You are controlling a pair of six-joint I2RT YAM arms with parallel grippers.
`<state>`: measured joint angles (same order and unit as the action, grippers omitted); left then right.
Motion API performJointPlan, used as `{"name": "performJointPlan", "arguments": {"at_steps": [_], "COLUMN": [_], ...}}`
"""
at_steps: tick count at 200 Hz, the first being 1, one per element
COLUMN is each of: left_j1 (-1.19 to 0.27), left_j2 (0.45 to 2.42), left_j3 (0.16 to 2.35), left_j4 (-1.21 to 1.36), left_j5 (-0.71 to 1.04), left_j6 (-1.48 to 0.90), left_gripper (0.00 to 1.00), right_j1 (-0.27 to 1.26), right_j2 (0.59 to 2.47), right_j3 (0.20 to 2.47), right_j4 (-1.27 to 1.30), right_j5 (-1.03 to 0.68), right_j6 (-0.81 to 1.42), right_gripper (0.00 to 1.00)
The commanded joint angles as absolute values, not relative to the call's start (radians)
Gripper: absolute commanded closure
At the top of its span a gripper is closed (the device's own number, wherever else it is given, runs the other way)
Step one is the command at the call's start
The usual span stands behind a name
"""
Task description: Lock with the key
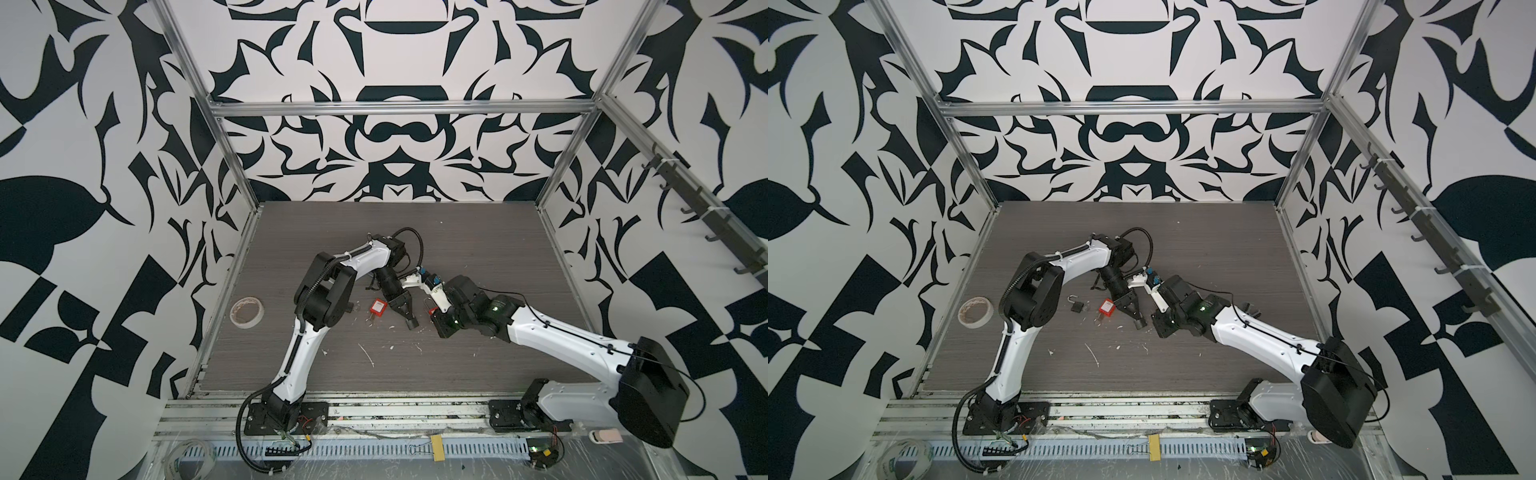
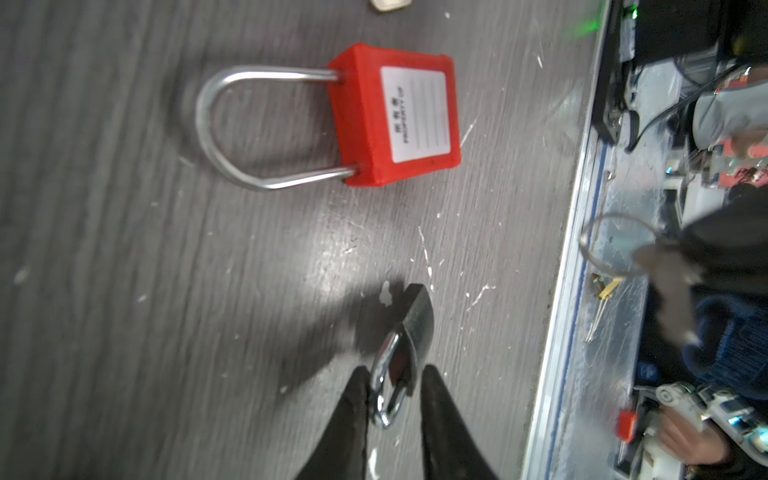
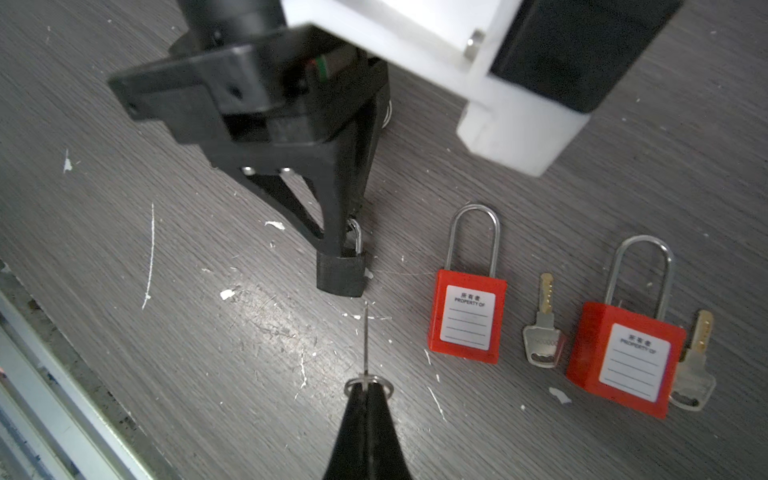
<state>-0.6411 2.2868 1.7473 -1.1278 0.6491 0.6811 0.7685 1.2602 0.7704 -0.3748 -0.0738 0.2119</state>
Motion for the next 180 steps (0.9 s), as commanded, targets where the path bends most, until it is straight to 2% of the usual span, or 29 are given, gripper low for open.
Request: {"name": "performJointPlan", "arguments": {"at_steps": [1, 73, 101, 149, 180], "left_j1": [-0.643, -0.605, -0.584, -0.481, -0.460], "left_j2": [2.289, 2.112, 2.012, 1.711, 1.563], "left_j3": [1.773, 1.676, 1.604, 1.247, 1.096], "left_j4": [-1.167, -0.933, -0.838, -0.435, -0.359], "left_j5": [0.668, 0.677, 0.615, 0.626, 0.574], "left_j6": [0.681, 0.526, 0.456, 0.281, 0.278], "left_gripper": [0.64, 0.48, 0.47, 0.46, 0.46], "right_j1": [0.776, 0.791, 0.791, 0.790, 0.790], "right_j2": [1.251, 1.262, 1.292, 1.406, 1.486], "right_j3": [0.755, 0.722, 0.728, 0.772, 0.807], "right_j4": [-0.331, -0.305, -0.286, -0.275, -0.267], "right_j5": [-0.045, -0.052, -0.061, -0.055, -0.071], "right_j6": [0.243, 0.250, 0.255, 0.253, 0.248], "right_gripper": [1.00, 1.00, 1.00, 1.00, 1.00]}}
